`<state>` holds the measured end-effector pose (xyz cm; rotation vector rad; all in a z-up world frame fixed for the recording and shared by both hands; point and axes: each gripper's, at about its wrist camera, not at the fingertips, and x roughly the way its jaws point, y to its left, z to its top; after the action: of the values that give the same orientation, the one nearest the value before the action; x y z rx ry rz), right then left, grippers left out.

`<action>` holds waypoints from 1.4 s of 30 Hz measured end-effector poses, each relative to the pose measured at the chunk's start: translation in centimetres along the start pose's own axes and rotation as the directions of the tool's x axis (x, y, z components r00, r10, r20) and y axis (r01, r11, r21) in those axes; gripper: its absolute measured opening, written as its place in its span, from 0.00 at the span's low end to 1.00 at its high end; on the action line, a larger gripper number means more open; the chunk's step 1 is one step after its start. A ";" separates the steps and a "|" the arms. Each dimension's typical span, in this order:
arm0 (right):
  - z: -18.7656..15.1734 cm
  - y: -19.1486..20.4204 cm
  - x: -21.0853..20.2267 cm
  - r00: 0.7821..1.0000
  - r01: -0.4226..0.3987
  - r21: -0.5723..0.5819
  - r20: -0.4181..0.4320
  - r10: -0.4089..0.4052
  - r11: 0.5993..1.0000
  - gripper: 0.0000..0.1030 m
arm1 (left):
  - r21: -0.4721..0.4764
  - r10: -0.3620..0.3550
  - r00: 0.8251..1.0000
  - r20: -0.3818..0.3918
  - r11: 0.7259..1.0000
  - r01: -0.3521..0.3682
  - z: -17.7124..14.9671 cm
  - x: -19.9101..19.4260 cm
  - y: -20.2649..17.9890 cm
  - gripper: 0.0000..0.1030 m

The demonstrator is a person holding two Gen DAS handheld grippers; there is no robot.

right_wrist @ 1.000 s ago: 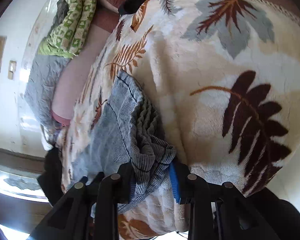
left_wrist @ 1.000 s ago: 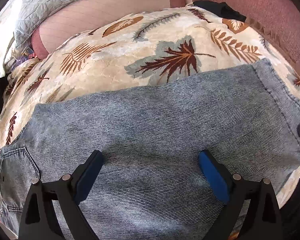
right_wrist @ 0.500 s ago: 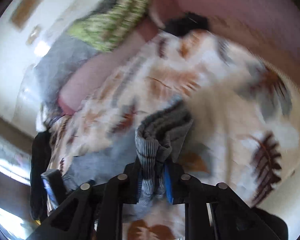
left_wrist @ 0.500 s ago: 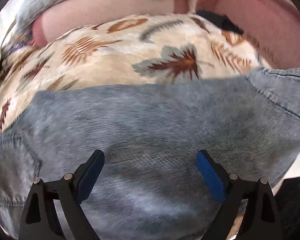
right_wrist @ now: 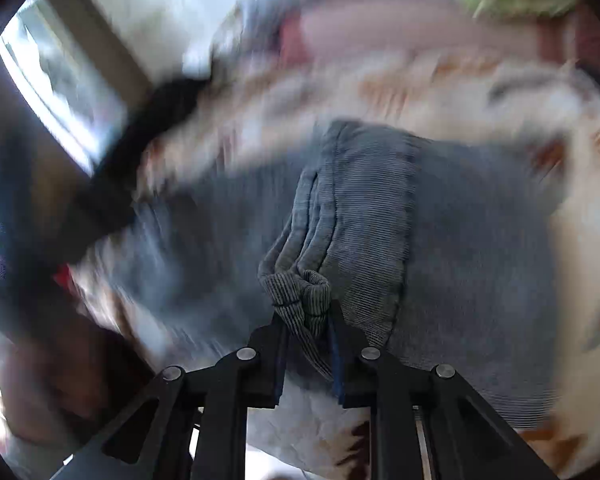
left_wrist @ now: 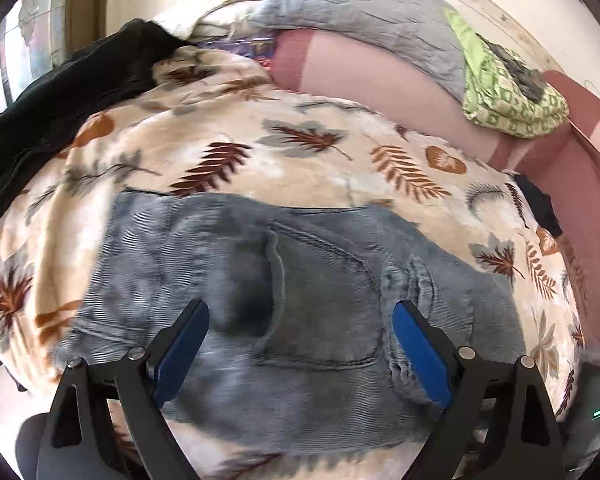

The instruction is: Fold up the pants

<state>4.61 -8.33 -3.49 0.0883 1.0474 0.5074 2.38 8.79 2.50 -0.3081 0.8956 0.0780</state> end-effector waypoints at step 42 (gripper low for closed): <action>-4.8 -19.4 -9.2 0.946 -0.294 0.576 0.288 0.147 0.763 0.64 | -0.128 -0.387 0.864 -0.320 0.922 0.366 2.8 9.7 -9.6 0.76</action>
<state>3.87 -30.32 -4.44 0.8484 0.9440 0.3384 12.38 -0.18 -1.17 -0.5644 1.1626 -0.3217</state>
